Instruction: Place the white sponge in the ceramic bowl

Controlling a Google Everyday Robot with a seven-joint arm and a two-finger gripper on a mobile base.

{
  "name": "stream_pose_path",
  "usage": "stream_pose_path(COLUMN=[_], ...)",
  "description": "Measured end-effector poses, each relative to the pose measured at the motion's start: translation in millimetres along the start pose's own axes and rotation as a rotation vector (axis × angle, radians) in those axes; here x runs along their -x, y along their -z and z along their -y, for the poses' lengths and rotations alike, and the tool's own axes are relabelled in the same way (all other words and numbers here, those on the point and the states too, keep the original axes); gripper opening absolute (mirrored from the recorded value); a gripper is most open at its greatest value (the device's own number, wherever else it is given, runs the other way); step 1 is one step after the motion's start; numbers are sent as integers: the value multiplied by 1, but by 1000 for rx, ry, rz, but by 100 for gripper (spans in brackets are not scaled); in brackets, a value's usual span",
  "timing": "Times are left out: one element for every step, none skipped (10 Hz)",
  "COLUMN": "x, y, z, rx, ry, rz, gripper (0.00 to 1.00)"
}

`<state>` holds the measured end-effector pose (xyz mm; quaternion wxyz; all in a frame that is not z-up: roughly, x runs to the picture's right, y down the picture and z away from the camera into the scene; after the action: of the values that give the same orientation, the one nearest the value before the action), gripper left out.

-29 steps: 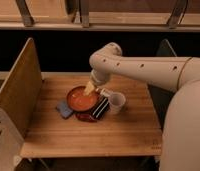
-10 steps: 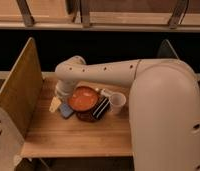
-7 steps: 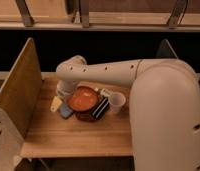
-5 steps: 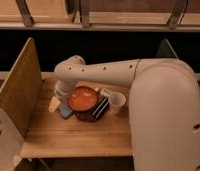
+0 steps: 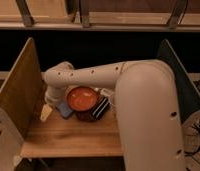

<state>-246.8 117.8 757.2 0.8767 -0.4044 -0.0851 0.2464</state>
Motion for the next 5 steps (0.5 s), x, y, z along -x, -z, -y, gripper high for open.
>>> stream_pose_path(x=[1, 1, 4, 8, 12], y=[-12, -19, -26, -34, -42], z=[7, 14, 20, 26, 29], rx=[20, 30, 40, 51, 64], ry=[-11, -22, -29, -33, -34], rz=[-22, -36, -49, -64, -77], gripper=[80, 80, 80, 80, 80])
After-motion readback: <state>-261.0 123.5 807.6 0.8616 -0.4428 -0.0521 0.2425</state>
